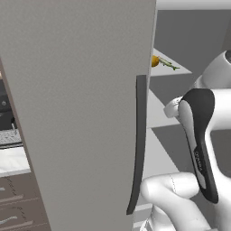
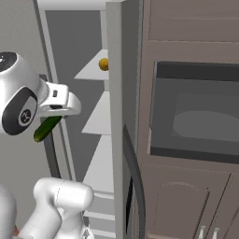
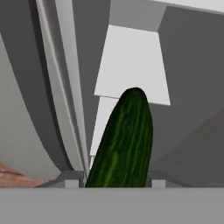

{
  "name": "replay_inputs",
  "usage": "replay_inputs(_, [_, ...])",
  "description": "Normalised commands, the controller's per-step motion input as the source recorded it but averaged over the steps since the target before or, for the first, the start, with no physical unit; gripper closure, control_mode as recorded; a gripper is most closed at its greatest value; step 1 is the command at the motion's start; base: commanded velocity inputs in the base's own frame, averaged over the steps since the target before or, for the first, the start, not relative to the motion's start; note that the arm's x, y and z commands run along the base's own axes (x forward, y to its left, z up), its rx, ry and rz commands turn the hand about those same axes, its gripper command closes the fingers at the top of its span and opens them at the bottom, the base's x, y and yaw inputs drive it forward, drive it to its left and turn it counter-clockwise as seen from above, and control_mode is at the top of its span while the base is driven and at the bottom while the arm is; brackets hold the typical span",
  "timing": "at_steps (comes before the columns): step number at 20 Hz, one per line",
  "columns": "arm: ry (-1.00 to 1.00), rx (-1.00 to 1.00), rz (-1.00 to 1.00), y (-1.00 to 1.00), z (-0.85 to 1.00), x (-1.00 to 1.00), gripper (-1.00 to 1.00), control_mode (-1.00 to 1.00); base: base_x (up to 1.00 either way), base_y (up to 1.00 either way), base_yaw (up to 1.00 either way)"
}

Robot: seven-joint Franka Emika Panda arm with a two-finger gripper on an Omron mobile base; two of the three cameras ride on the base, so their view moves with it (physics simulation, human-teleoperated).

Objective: Take the lemon, fish, and cucumber from the freezer and place them in the bowl on the counter.

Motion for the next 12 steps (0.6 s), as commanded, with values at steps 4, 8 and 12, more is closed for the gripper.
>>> replay_inputs(4, [0.00,0.00,-0.01,0.00,0.00,-0.36,1.00,-1.00,0.00,0.00,0.00])
replay_inputs(8, [0.00,0.02,-0.02,0.00,0.00,-0.53,1.00,-1.00,0.00,0.00,0.00])
replay_inputs(12, [0.00,0.02,-0.03,0.00,0.00,-0.46,1.00,-1.00,0.00,0.00,0.00])
